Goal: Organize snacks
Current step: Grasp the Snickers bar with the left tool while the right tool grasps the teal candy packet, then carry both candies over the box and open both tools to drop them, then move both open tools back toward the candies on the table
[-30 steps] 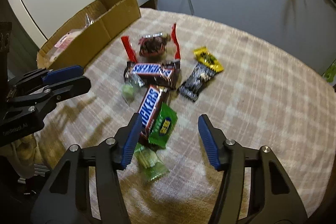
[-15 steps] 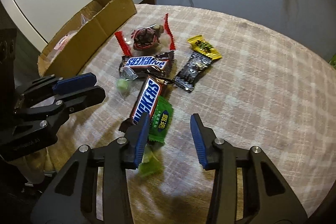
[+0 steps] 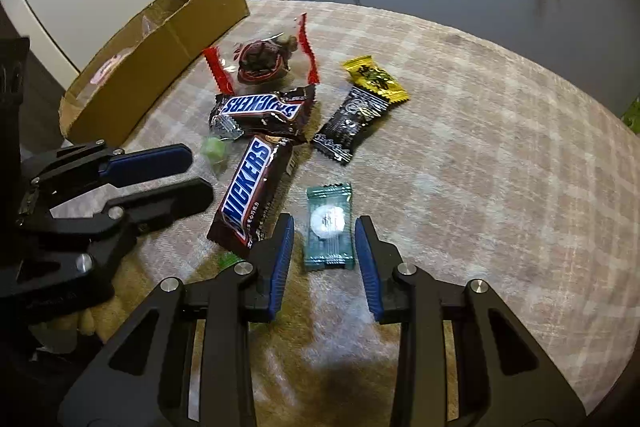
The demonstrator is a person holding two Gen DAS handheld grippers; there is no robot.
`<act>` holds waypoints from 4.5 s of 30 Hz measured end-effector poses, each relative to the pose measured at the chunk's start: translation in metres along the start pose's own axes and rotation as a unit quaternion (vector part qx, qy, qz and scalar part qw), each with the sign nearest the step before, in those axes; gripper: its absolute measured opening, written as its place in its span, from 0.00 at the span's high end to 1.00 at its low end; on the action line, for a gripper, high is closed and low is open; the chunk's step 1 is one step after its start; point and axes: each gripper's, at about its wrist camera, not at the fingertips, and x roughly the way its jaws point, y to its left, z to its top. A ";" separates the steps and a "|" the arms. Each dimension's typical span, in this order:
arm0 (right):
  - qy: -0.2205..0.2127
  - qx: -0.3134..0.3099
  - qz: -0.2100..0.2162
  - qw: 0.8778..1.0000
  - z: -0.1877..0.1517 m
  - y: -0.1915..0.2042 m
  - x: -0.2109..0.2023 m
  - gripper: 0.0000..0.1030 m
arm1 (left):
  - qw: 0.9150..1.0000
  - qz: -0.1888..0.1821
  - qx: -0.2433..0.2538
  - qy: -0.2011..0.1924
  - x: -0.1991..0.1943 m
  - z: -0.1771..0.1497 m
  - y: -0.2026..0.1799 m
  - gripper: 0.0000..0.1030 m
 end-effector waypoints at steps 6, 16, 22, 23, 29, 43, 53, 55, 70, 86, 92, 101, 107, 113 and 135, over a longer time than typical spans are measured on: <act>0.002 -0.034 -0.025 0.999 0.002 0.007 0.003 0.68 | 1.000 -0.007 0.000 0.014 0.011 0.004 -0.006 0.68; 0.006 -0.054 -0.053 0.997 -0.003 -0.005 -0.002 0.76 | 0.999 0.014 0.015 0.038 0.038 0.011 -0.021 0.68; 0.003 -0.043 -0.056 0.998 -0.006 -0.012 -0.005 0.76 | 0.997 0.042 0.050 0.034 0.046 0.012 -0.032 0.69; 0.003 -0.042 -0.056 0.998 -0.006 -0.012 -0.005 0.76 | 0.997 0.045 0.054 0.032 0.047 0.012 -0.032 0.73; -0.003 -0.032 -0.055 0.998 -0.007 -0.014 -0.009 0.77 | 0.997 0.044 0.053 0.027 0.042 0.010 -0.030 0.74; -0.042 -0.034 -0.056 0.997 0.006 0.001 -0.039 0.77 | 0.999 0.036 0.028 -0.029 -0.014 0.011 -0.011 0.75; -0.074 -0.063 -0.039 0.995 0.031 0.040 -0.052 0.77 | 0.996 0.056 -0.005 -0.072 -0.058 0.010 0.024 0.74; -0.079 -0.068 -0.035 0.994 0.039 0.049 -0.052 0.77 | 0.995 0.062 -0.013 -0.079 -0.065 0.010 0.035 0.74; -0.102 -0.123 0.003 0.987 0.119 0.123 -0.030 0.77 | 0.984 0.112 -0.073 -0.117 -0.106 0.018 0.116 0.75; -0.085 -0.136 0.038 0.986 0.181 0.161 0.027 0.77 | 0.978 0.142 -0.101 -0.115 -0.097 0.045 0.174 0.75; -0.072 -0.129 0.045 0.988 0.193 0.163 0.047 0.77 | 0.977 0.145 -0.108 -0.109 -0.088 0.056 0.188 0.75; -0.060 -0.128 0.048 0.989 0.202 0.163 0.064 0.77 | 0.977 0.149 -0.112 -0.102 -0.080 0.063 0.199 0.74; -0.060 -0.133 0.047 0.988 0.203 0.165 0.066 0.76 | 0.976 0.152 -0.119 -0.098 -0.078 0.065 0.202 0.74; -0.073 -0.133 0.035 0.988 0.202 0.162 0.061 0.35 | 0.975 0.158 -0.120 -0.101 -0.080 0.065 0.204 0.61; -0.093 -0.128 0.014 0.987 0.174 0.141 0.011 0.26 | 0.976 0.142 -0.107 -0.126 -0.104 0.057 0.172 0.61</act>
